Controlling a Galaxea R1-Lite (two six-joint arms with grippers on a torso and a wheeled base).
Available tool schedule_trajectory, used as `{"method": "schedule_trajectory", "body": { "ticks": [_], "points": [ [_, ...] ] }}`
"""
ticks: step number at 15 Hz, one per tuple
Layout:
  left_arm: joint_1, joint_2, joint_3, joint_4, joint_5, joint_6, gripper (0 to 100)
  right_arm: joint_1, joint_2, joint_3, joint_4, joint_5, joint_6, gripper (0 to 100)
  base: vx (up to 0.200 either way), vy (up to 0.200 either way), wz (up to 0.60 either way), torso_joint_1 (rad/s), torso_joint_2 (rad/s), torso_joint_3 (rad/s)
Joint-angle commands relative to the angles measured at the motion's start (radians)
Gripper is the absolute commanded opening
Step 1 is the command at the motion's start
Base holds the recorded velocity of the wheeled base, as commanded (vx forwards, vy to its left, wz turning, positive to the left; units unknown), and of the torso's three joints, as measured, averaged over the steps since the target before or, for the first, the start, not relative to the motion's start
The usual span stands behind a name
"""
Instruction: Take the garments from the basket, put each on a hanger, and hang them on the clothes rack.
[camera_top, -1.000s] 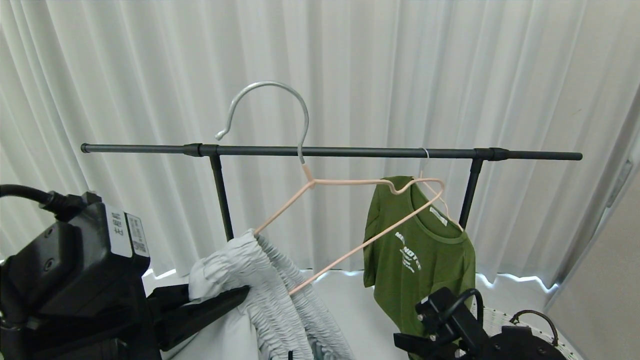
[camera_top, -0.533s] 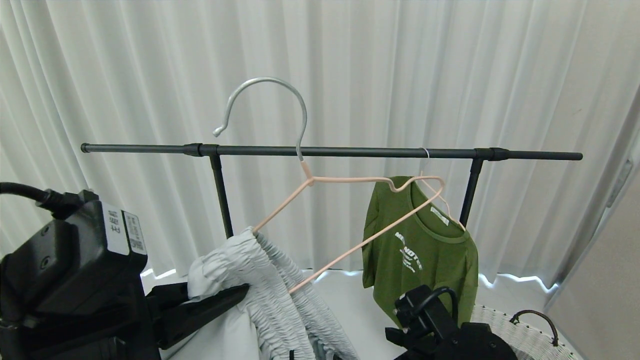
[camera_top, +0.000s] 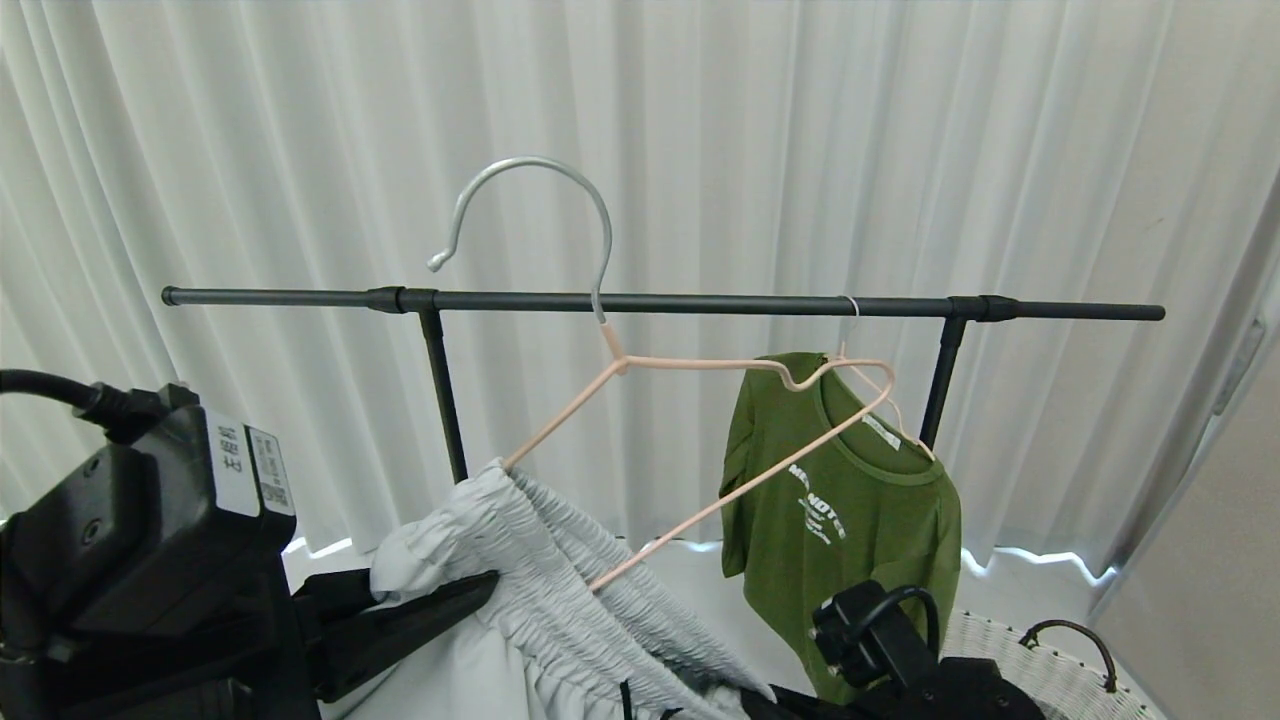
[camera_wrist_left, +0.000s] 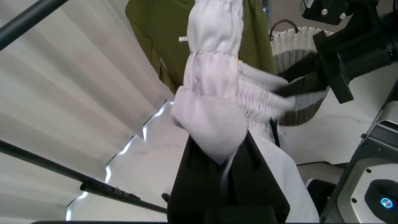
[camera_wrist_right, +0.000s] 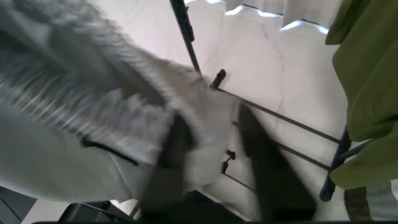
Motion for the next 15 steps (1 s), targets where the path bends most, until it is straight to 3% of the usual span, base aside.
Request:
{"method": "schedule_trajectory", "body": {
  "ticks": [1,3,4,7,11,15],
  "points": [
    [0.001,-0.004,0.006,-0.001,0.001,0.003,0,-0.033,-0.015,0.012,0.002,-0.001,-0.006,0,0.000,0.000,0.00,0.000,0.00,0.000],
    [0.001,-0.013,0.026,-0.001,0.001,0.006,0,-0.099,-0.031,0.033,0.002,-0.001,-0.025,0,0.000,0.000,0.00,0.000,0.00,0.000],
    [-0.001,-0.028,0.053,0.001,-0.001,0.009,0,-0.191,-0.048,0.064,0.000,0.005,-0.070,0,0.000,0.000,0.00,0.000,0.00,0.000],
    [-0.007,-0.054,0.101,0.001,-0.008,0.038,0,-0.349,-0.081,0.076,0.002,0.059,-0.145,0,0.000,0.000,0.00,0.000,0.00,0.000],
    [-0.019,-0.062,0.182,0.001,-0.099,0.061,0,-0.438,-0.107,0.105,0.010,0.114,-0.291,0,0.000,0.000,0.00,0.000,0.00,0.000],
    [-0.019,-0.053,0.244,0.004,-0.114,0.102,0,-0.462,-0.137,0.105,0.026,0.123,-0.303,0,0.000,0.000,0.00,0.000,0.00,0.000]
  ]
}}
